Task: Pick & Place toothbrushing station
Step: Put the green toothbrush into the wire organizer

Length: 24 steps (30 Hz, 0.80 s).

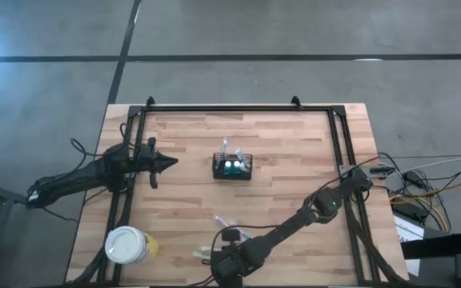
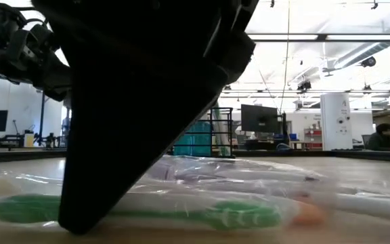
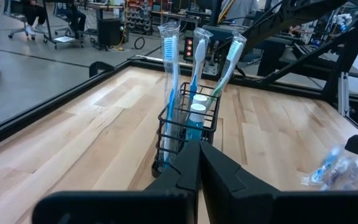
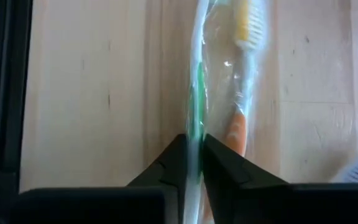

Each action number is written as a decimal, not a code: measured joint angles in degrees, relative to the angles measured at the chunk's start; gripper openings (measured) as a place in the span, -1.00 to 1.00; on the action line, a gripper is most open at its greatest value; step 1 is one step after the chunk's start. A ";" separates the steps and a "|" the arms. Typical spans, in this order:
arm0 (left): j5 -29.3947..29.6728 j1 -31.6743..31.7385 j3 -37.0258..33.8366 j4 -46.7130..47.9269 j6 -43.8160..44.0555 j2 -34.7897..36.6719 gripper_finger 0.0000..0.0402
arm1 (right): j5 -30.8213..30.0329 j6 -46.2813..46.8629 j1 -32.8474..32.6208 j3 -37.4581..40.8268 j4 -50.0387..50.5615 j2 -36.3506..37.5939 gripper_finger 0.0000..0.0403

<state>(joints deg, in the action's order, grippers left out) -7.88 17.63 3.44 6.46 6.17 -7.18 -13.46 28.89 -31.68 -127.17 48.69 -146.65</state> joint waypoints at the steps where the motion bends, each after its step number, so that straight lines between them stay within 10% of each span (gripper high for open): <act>1: 0.00 0.01 0.00 0.00 0.00 0.00 -0.93 | -0.12 -0.30 0.00 -0.08 0.18 0.00 -0.87; 24: -0.13 0.02 -0.02 -0.04 0.09 0.00 -0.93 | -10.87 -8.78 0.09 -7.45 4.93 5.01 -0.89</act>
<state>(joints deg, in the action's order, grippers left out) -8.01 17.65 3.42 6.42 6.26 -7.18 -24.33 20.11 -31.59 -134.63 53.62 -141.64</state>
